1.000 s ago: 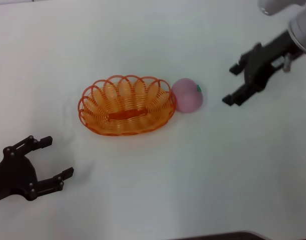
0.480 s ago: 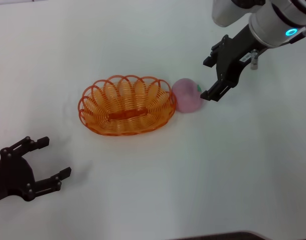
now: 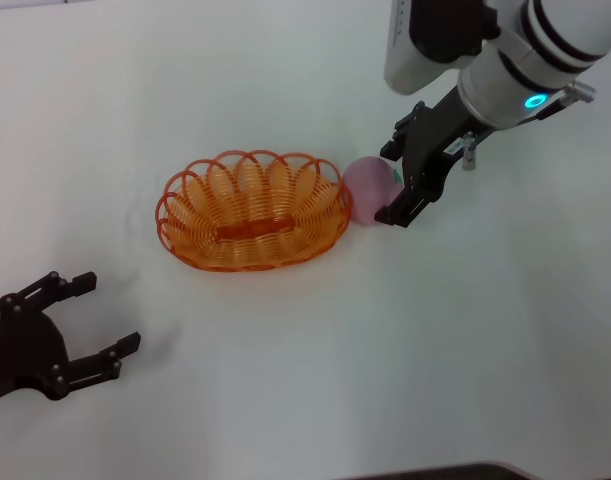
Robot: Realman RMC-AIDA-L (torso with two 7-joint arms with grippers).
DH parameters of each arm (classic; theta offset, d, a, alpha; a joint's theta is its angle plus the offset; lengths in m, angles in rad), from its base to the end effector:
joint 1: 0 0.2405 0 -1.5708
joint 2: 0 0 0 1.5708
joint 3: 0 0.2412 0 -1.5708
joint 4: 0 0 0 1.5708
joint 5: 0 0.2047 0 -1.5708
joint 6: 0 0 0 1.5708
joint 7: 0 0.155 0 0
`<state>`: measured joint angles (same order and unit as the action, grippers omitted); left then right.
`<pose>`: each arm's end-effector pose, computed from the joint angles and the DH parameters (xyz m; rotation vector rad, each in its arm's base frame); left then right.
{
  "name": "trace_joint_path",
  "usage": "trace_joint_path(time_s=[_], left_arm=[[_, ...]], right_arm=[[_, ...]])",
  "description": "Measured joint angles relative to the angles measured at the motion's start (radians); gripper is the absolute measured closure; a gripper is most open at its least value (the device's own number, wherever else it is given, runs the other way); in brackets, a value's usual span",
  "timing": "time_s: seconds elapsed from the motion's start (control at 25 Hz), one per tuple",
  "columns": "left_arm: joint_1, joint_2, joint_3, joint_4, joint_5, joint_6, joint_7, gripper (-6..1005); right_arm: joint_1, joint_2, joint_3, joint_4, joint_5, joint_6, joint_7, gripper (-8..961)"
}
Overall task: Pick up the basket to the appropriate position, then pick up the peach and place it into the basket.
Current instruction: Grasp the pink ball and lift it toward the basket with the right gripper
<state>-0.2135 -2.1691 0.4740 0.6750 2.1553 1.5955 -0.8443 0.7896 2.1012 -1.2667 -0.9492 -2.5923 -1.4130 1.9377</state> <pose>-0.3308 0.2168 -0.0193 -2.5944 -0.4290 -0.5119 0.1849 0.3698 -0.0400 -2.9015 0.2970 -0.5784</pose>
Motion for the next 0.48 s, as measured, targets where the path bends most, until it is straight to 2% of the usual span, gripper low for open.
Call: trace_joint_path(time_s=[0.48], left_arm=[[-0.002, 0.001, 0.000, 0.005, -0.002, 0.002, 0.001, 114]], right_arm=[[0.007, -0.001, -0.028, 0.021, 0.023, 0.056, 0.029, 96]])
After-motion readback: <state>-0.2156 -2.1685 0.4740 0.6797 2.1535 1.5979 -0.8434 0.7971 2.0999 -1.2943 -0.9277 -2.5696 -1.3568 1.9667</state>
